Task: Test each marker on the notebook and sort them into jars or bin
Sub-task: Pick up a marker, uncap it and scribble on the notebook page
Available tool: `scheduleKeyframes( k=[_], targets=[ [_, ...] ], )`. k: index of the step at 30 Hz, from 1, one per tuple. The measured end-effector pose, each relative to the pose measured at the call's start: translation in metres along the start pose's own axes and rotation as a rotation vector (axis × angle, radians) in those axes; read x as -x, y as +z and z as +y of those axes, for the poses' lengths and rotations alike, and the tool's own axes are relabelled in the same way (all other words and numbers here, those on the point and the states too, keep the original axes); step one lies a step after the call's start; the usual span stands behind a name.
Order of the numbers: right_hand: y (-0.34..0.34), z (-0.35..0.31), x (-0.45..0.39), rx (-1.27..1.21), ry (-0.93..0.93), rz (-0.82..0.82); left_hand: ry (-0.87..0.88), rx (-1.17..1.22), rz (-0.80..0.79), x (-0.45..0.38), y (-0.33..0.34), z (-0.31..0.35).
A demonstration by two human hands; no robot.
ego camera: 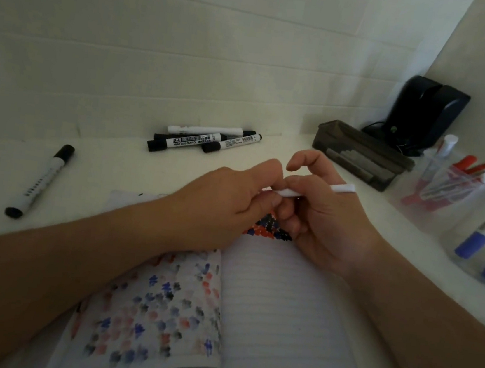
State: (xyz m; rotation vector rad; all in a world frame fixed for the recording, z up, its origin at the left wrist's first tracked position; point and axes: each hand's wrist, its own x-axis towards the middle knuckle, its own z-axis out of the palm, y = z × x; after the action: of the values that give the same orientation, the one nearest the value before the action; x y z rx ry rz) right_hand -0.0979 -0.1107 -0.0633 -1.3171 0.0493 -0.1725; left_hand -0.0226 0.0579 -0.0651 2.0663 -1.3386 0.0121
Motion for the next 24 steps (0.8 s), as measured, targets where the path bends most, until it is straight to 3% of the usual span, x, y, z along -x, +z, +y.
scheduleKeyframes(
  k=[6, 10, 14, 19, 24],
  targets=[
    [-0.017, -0.031, 0.002, 0.049, 0.050, 0.000, -0.132, 0.091, -0.104, -0.001, -0.003, 0.002],
    [-0.044, -0.048, 0.012, 0.232, 0.093, -0.024, -0.141, -0.144, -0.216, 0.001, 0.000, 0.005],
    [-0.053, -0.018, 0.034, 0.531, 0.006, 0.083, -0.061, -0.371, -0.321, 0.000, 0.007, 0.004],
    [-0.052, -0.014, 0.034, 0.659, -0.122, 0.112, -0.036, -0.426, -0.365, -0.004, 0.009, -0.002],
    [-0.052, -0.005, 0.032, 0.679, -0.102, 0.171, -0.058, -0.410, -0.384, -0.005, 0.008, -0.002]
  ],
)
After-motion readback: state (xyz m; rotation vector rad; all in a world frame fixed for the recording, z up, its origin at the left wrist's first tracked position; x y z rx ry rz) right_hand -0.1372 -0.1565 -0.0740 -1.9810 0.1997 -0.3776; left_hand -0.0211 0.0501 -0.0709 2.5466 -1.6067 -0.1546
